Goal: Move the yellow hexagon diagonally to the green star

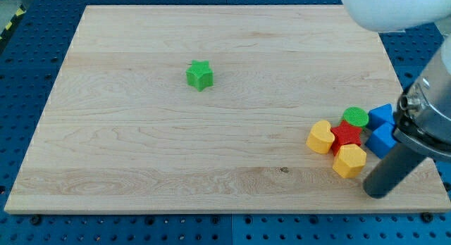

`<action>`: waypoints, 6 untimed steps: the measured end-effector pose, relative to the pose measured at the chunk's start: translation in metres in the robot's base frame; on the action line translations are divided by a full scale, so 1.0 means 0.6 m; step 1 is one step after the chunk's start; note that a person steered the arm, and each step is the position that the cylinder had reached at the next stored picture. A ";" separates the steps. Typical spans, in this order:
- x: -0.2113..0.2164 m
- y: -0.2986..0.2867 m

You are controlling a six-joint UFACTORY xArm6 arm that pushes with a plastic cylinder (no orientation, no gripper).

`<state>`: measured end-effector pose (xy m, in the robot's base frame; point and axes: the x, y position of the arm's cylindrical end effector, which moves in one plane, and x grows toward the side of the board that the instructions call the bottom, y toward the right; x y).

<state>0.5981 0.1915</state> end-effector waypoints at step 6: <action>-0.130 -0.227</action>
